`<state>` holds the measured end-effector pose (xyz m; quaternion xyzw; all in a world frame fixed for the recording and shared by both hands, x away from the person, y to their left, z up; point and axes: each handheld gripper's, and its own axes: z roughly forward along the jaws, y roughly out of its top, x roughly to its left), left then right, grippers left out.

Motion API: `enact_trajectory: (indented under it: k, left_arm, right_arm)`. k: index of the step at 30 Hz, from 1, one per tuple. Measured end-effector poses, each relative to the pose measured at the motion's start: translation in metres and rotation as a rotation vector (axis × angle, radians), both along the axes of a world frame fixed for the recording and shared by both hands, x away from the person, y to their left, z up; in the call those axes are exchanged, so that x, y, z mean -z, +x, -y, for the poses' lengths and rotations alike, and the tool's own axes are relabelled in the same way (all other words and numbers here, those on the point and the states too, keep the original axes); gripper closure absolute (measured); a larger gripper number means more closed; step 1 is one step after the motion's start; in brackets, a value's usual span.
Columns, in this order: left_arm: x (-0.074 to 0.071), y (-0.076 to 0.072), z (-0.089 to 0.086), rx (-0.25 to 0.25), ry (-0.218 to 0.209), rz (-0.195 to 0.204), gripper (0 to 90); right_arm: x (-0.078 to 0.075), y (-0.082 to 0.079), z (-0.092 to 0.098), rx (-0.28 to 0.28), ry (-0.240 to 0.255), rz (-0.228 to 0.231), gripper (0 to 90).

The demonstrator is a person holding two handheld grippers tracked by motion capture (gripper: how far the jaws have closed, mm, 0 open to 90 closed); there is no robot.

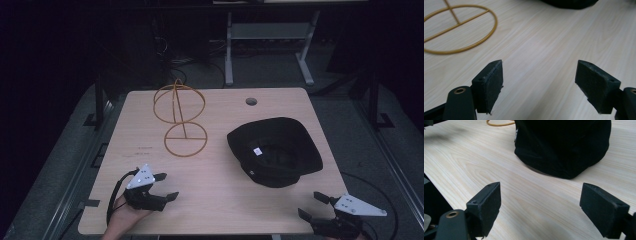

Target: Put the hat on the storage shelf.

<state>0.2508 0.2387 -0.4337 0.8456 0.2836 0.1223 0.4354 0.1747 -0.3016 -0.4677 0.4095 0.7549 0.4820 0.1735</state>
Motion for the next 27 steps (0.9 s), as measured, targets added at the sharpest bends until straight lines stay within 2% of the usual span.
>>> enact_trajectory:
  k: [2,5,9,13,14,15,21,23,24,25,27]
  left_arm:
    - [-0.003,-0.001,0.006,0.020,-0.013,-0.006,21.5]
    - [-0.005,-0.001,0.014,0.042,0.000,0.001,21.4]
    - [-0.011,0.000,0.024,0.071,0.000,0.007,21.4]
    - [-0.017,0.003,0.034,0.103,-0.011,-0.007,23.1]
    - [-0.020,0.003,0.041,0.113,-0.003,0.005,24.1]
    - [-0.020,0.003,0.041,0.113,-0.003,0.005,24.5]
    - [-0.032,0.006,0.062,0.146,-0.037,0.022,24.7]
    - [-0.037,0.007,0.070,0.168,-0.033,0.026,24.6]
    - [-0.042,0.009,0.078,0.202,-0.045,0.009,24.3]
    - [-0.042,0.009,0.078,0.202,-0.045,0.009,23.6]
    - [-0.051,0.012,0.092,0.246,-0.034,0.005,22.6]
  right_arm:
    - [0.000,0.000,-0.001,0.002,0.009,0.000,16.4]
    - [-0.001,0.001,-0.001,0.001,0.032,0.002,16.3]
    - [-0.002,0.002,-0.001,-0.002,0.031,0.009,16.3]
    - [-0.003,0.001,0.000,0.005,0.035,0.006,16.3]
    - [-0.004,0.000,0.001,0.006,0.032,0.013,16.3]
    - [-0.004,0.000,0.001,0.006,0.032,0.013,16.3]
    - [-0.006,0.001,0.002,0.015,0.022,0.017,16.3]
    - [-0.006,0.003,0.001,0.008,0.020,0.019,16.3]
    - [-0.006,0.003,0.000,0.007,0.018,0.017,16.3]
    - [-0.006,0.003,0.000,0.005,0.016,0.019,16.3]
    - [-0.006,0.004,-0.001,0.002,0.017,0.017,16.3]
